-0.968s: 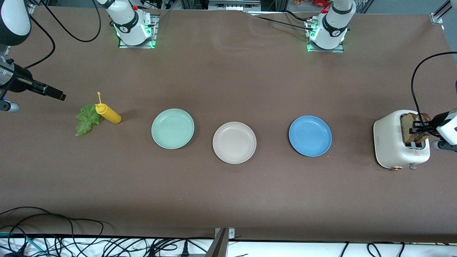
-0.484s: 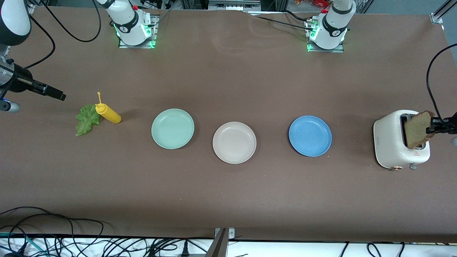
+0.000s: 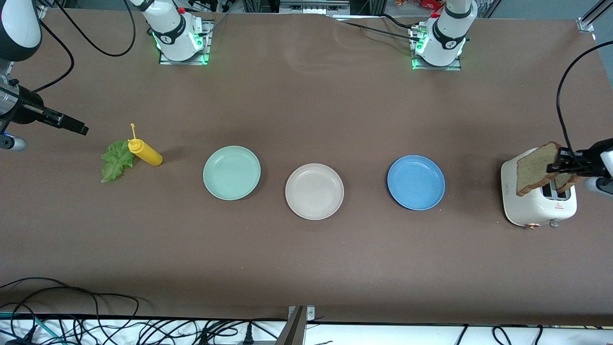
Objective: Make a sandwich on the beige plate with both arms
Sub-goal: 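Lift the toast slice out and carry it toward the beige plate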
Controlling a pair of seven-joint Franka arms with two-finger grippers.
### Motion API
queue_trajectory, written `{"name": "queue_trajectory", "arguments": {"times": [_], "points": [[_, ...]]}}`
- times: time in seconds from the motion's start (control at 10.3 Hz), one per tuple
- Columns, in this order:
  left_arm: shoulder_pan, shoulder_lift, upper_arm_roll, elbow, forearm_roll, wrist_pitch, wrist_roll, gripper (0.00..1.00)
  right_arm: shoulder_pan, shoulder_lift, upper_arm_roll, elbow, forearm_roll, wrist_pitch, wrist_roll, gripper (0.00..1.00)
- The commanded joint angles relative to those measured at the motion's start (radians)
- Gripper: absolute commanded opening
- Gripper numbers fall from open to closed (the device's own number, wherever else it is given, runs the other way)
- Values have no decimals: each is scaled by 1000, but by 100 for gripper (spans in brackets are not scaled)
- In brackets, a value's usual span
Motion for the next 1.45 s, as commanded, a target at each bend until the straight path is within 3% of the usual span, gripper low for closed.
{"name": "queue_trajectory", "arguments": {"times": [0.0, 0.48, 0.87, 1.07, 1.36], "points": [[-45, 8, 3, 20, -58, -66, -37, 0, -3, -16, 2, -14, -6, 9, -10, 100], [-176, 51, -1, 5, -249, -111, -120, 0, -3, -12, 2, -17, -6, 10, -11, 100], [-331, 197, -1, 15, -530, -102, -340, 0, -3, -1, 1, -17, -7, 21, -11, 100], [-426, 240, 0, 20, -576, -3, -471, 0, -5, 23, -19, -19, -41, 41, -13, 100], [-494, 298, 0, 22, -769, 183, -779, 0, -5, 103, -79, -54, -65, 139, -63, 100]]}}
